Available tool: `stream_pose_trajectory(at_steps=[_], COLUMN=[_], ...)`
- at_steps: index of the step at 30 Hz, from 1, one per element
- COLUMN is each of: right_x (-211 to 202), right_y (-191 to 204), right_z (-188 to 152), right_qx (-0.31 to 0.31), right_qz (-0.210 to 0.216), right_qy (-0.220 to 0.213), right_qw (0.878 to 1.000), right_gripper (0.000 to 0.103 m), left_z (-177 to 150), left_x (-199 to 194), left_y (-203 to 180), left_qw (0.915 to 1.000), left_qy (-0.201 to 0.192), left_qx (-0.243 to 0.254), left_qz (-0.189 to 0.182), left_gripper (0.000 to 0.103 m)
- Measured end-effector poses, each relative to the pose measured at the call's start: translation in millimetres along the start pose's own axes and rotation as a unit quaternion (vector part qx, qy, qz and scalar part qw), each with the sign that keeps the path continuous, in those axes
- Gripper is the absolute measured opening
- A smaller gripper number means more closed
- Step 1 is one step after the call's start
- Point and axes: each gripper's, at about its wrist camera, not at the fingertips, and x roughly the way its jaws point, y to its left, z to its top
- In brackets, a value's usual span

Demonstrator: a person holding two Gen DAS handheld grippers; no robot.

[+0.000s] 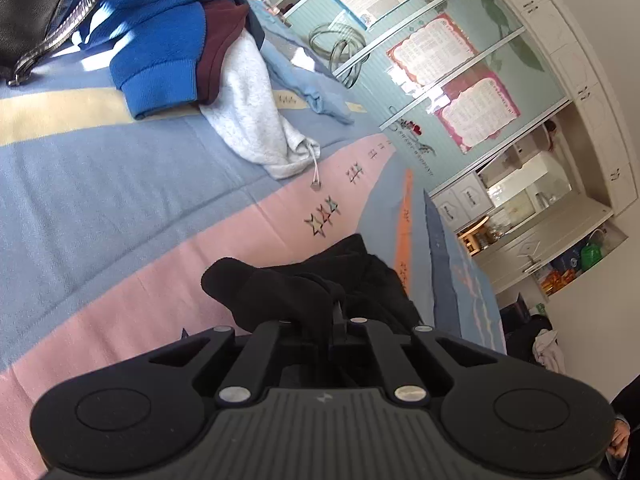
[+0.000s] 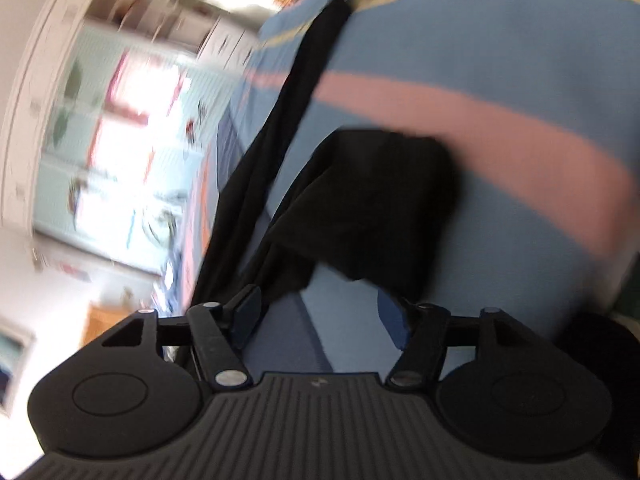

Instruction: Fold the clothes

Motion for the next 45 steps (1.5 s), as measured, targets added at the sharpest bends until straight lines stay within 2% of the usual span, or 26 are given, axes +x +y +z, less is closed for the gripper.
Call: stream_pose_trajectory(at_steps=[4,9,11,12,13,14,16,18,21,24,28,32,35,37,38,39,41,45], right_x=[-4.2,25.4,35.4,40.3,43.6,46.1,52.3,59.7,69.3,79.7,88.6,88.4,90.2,94.3,95.4,96.3,94.4,81.6], right_y=[-15.2,-8.5,-1.0,2.9,5.6,7.8,7.4,7.2,9.9,6.1,2.4,10.6,13.9,14.1,13.7,14.6,12.8,3.3], right_z=[2.1,3.0,6.8,8.7,10.2,11.3,13.4,10.0,5.8,0.0,-4.8,5.3,10.4,12.3,12.8,13.3,13.9,16.8], right_qx=[0.076,0.145,0.146,0.144,0.145,0.147,0.165,0.203,0.234,0.281,0.314,0.271,0.249,0.229,0.215,0.197,0.177,0.162], right_qz=[0.053,0.1,0.091,0.085,0.079,0.072,0.054,0.046,0.018,0.022,0.036,0.006,-0.011,-0.014,-0.016,-0.02,-0.03,-0.016], right_qy=[0.001,0.029,0.024,0.02,0.011,-0.001,-0.022,-0.038,-0.051,-0.035,-0.024,-0.072,-0.085,-0.082,-0.08,-0.077,-0.075,-0.079], right_qw=[0.996,0.984,0.985,0.986,0.986,0.987,0.985,0.977,0.971,0.959,0.948,0.96,0.965,0.97,0.973,0.977,0.981,0.984], right_gripper=[0.072,0.073,0.073,0.073,0.073,0.073,0.073,0.073,0.073,0.074,0.073,0.073,0.072,0.061,0.045,0.024,0.008,0.007], left_z=[-7.4,-12.0,-13.7,-14.7,-15.5,-16.8,-20.2,-24.0,-29.8,-36.5,-46.8,-50.8,-54.5,-58.0,-59.0,-60.0,-58.4,-51.9], left_x=[3.1,-0.7,-3.6,-5.3,-7.0,-9.3,-14.9,-21.5,-32.5,-46.4,-55.9,-62.3,-64.3,-64.3,-64.1,-64.0,-66.2,-75.7], left_y=[2.4,4.6,5.3,5.9,6.3,6.6,6.4,5.4,5.0,6.8,5.7,-2.8,-10.0,-14.2,-15.0,-15.8,-17.2,-23.7], left_qw=[0.9999,0.9999,0.9999,0.9999,0.9998,0.9997,0.9993,0.9987,0.998,0.9974,0.9957,0.994,0.992,0.991,0.9909,0.9907,0.9908,0.9918], left_qy=[0.006,0.007,0.008,0.008,0.008,0.009,0.014,0.021,0.034,0.04,0.063,0.07,0.082,0.091,0.096,0.102,0.104,0.097], left_qx=[0.0,0.0,-0.009,-0.015,-0.019,-0.023,-0.031,-0.038,-0.04,-0.039,-0.031,-0.016,-0.011,-0.005,-0.007,-0.009,-0.011,-0.013], left_qz=[0.011,0.011,0.006,0.003,-0.001,-0.007,-0.017,-0.025,-0.034,-0.045,-0.061,-0.083,-0.096,-0.097,-0.094,-0.091,-0.085,-0.082], left_gripper=[0.005,0.007,0.018,0.027,0.041,0.049,0.072,0.083,0.088,0.092,0.093,0.093,0.093,0.093,0.093,0.093,0.093,0.093])
